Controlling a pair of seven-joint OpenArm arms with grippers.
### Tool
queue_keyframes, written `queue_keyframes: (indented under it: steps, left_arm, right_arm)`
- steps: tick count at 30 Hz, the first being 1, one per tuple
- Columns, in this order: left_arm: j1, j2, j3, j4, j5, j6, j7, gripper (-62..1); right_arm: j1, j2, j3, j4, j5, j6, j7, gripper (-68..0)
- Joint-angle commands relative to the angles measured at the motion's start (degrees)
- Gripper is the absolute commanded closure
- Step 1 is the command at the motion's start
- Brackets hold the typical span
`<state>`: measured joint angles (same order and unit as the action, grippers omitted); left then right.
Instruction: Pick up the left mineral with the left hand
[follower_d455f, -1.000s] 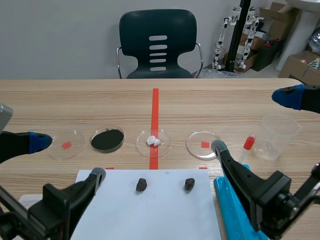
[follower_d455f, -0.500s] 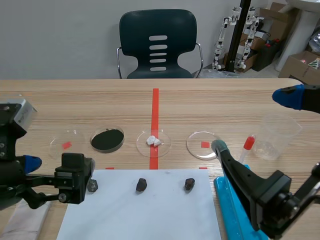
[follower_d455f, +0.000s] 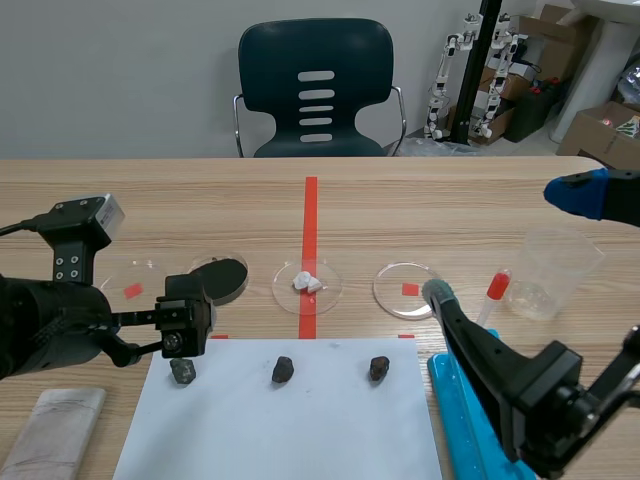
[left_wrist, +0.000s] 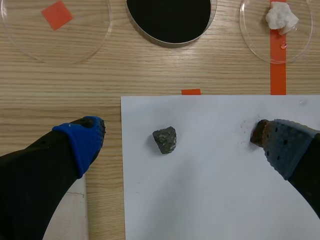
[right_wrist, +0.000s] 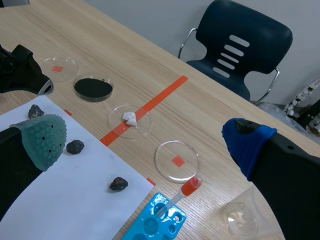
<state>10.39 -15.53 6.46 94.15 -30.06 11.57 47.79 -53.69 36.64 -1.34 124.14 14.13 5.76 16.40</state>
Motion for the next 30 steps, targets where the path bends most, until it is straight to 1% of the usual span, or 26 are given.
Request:
queue_keyframes:
  steps: [1, 7, 10, 14, 18, 21, 23, 27, 30]
  left_arm:
    - [-0.7, 0.1, 0.0, 0.3, 0.1, -0.1, 0.7, -62.3]
    - [-5.3, 0.6, 1.0, -5.5, 3.4, -0.1, 6.5, -62.3]
    - [-7.5, 0.6, 3.3, -8.1, 6.3, -0.1, 9.1, -62.3]
    - [-9.1, 0.6, 6.9, -9.6, 8.6, 0.1, 9.1, -62.3]
    - [-9.6, 0.6, 10.4, -10.5, 11.2, 5.1, 9.2, -62.3]
    - [-9.7, 0.6, 12.4, -10.8, 13.2, 7.5, 9.0, -62.3]
    - [-9.7, 0.6, 13.1, -10.8, 13.9, 8.9, 8.6, -62.3]
    - [-10.5, 1.3, 13.2, -11.3, 13.8, 8.9, 8.8, -62.3]
    - [-12.0, 2.3, 13.5, -13.2, 13.8, 8.9, 9.0, -62.3]
  right_arm:
    - [0.5, -0.2, 0.5, 1.0, 0.4, -0.2, 0.9, -67.9]
    - [0.5, -0.2, 0.5, 1.0, 0.4, -0.2, 0.9, -67.9]
    - [0.5, -0.2, 0.5, 1.0, 0.4, -0.2, 0.9, -67.9]
    - [0.5, -0.2, 0.5, 1.0, 0.4, -0.2, 0.9, -67.9]
    - [0.5, -0.2, 0.5, 1.0, 0.4, -0.2, 0.9, -67.9]
    - [0.5, -0.2, 0.5, 1.0, 0.4, -0.2, 0.9, -67.9]
    - [0.5, -0.2, 0.5, 1.0, 0.4, -0.2, 0.9, -67.9]
    - [0.5, -0.2, 0.5, 1.0, 0.4, -0.2, 0.9, -67.9]
    - [0.5, -0.2, 0.5, 1.0, 0.4, -0.2, 0.9, -67.9]
